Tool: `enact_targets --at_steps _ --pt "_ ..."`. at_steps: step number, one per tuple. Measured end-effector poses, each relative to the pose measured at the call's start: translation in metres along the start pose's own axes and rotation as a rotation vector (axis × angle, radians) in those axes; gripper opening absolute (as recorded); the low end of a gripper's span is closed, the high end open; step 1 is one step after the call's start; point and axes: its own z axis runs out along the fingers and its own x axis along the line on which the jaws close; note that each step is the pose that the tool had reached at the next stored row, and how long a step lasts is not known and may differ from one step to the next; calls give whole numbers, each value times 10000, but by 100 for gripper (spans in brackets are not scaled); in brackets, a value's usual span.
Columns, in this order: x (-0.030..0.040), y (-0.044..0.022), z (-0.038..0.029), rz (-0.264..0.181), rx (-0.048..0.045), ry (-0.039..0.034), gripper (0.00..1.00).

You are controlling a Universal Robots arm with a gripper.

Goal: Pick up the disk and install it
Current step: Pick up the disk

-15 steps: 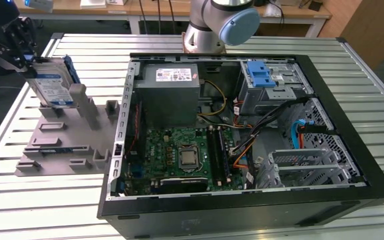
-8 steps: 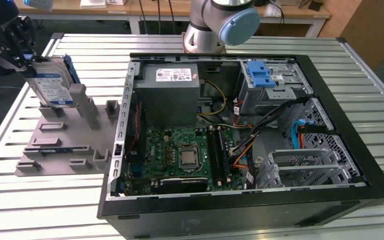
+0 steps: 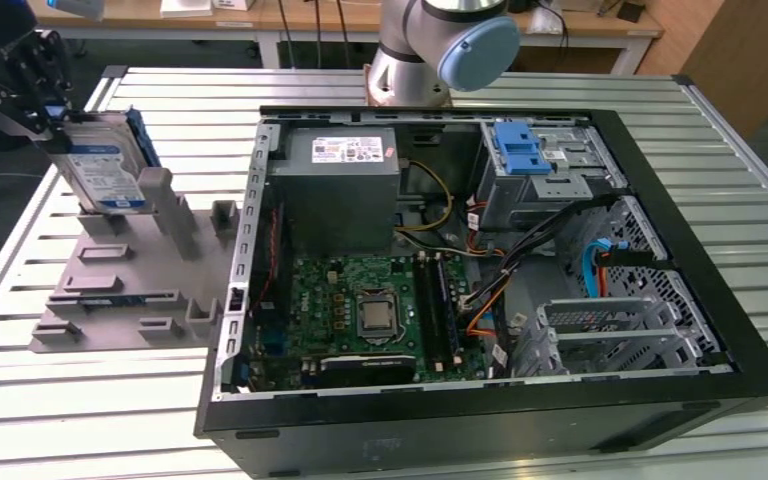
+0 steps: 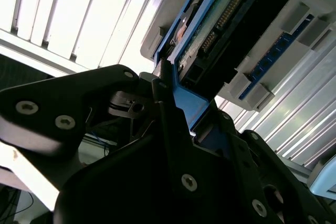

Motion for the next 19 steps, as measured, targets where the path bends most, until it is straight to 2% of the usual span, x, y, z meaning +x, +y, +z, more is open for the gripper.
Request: enact_targets --at_steps 19 --pt "1 -1 -50 1 0 0 36"
